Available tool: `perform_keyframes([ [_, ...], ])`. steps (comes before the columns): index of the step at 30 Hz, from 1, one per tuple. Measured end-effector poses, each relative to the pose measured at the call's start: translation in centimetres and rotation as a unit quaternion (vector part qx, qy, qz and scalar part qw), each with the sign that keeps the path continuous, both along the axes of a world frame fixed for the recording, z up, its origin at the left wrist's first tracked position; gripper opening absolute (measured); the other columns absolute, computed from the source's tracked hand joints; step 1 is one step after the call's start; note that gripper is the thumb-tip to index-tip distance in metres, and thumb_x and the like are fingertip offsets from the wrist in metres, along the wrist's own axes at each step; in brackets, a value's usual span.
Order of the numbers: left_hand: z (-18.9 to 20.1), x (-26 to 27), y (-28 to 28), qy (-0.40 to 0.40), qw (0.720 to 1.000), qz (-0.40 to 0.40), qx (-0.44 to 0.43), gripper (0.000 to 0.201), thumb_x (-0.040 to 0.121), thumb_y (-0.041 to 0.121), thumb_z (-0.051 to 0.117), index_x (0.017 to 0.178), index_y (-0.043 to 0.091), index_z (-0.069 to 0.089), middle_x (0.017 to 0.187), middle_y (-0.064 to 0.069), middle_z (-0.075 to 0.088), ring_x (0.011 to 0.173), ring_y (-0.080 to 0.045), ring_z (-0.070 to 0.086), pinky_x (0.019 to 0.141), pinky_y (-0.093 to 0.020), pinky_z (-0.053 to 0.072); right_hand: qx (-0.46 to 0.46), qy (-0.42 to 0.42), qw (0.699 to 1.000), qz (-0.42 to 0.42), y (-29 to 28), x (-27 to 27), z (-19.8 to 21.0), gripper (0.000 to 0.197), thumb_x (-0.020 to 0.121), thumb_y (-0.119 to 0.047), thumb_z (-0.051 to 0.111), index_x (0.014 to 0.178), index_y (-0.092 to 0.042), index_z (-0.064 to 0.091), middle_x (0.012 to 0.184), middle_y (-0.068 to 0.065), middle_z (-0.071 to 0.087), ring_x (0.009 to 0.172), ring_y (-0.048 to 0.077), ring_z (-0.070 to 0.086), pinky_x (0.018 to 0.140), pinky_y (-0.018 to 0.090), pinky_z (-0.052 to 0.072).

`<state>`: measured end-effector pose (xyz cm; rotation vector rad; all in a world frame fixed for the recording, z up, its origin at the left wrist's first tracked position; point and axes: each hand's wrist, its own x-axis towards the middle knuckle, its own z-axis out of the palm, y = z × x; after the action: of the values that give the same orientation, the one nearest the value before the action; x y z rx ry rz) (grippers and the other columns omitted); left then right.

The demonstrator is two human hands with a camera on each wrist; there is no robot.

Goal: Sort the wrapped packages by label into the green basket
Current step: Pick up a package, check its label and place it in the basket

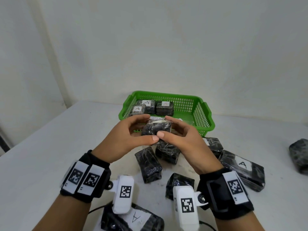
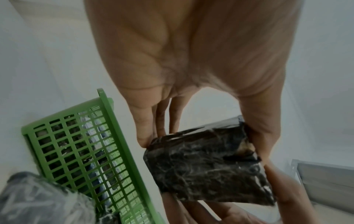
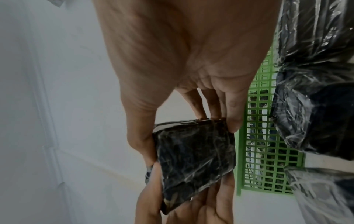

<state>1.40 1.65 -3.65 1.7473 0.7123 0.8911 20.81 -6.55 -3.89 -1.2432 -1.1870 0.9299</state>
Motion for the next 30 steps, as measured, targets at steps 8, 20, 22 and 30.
perform_keyframes([
  [8, 0.2, -0.2, 0.2, -0.023, 1.0, 0.014, -0.003, 0.09, 0.053, 0.043, 0.085, 0.135, 0.017, 0.058, 0.121, 0.008, 0.073, 0.115, -0.007, 0.067, 0.091, -0.024, 0.056, -0.002, 0.01, 0.999, 0.039, 0.2, 0.6, -0.3, 0.105, 0.057, -0.033, 0.094, 0.152, -0.02, 0.05, 0.142, -0.007, 0.065, 0.127, 0.003, 0.064, 0.107, 0.029, 0.054],
  [20, 0.2, -0.5, 0.0, -0.013, 0.999, -0.044, -0.017, 0.092, 0.058, 0.032, 0.088, 0.142, 0.018, 0.05, 0.134, 0.002, 0.065, 0.128, -0.011, 0.06, 0.102, -0.032, 0.053, 0.035, -0.006, 0.999, 0.021, 0.3, 1.0, -0.4, 0.1, 0.058, -0.03, 0.093, 0.149, -0.02, 0.053, 0.136, -0.011, 0.069, 0.128, 0.003, 0.063, 0.104, 0.026, 0.054],
  [22, 0.3, -0.6, 0.0, -0.023, 0.999, -0.035, -0.01, 0.094, 0.056, 0.028, 0.088, 0.141, 0.016, 0.05, 0.134, 0.001, 0.065, 0.128, -0.012, 0.059, 0.102, -0.031, 0.053, 0.03, -0.007, 0.999, 0.029, 0.2, 1.0, -0.4, 0.099, 0.059, -0.026, 0.094, 0.148, -0.021, 0.053, 0.138, -0.011, 0.067, 0.129, 0.004, 0.062, 0.105, 0.026, 0.053],
  [30, 0.9, -0.9, -0.5, 0.008, 0.991, -0.131, -0.009, 0.095, 0.066, -0.013, 0.081, 0.147, 0.02, 0.044, 0.145, 0.006, 0.056, 0.139, -0.009, 0.048, 0.105, -0.033, 0.05, -0.044, 0.123, 0.991, 0.034, -0.1, 0.8, 0.2, 0.036, 0.097, -0.023, 0.066, 0.125, -0.002, 0.07, 0.126, 0.028, 0.07, 0.104, 0.036, 0.065, 0.106, 0.062, 0.046],
])
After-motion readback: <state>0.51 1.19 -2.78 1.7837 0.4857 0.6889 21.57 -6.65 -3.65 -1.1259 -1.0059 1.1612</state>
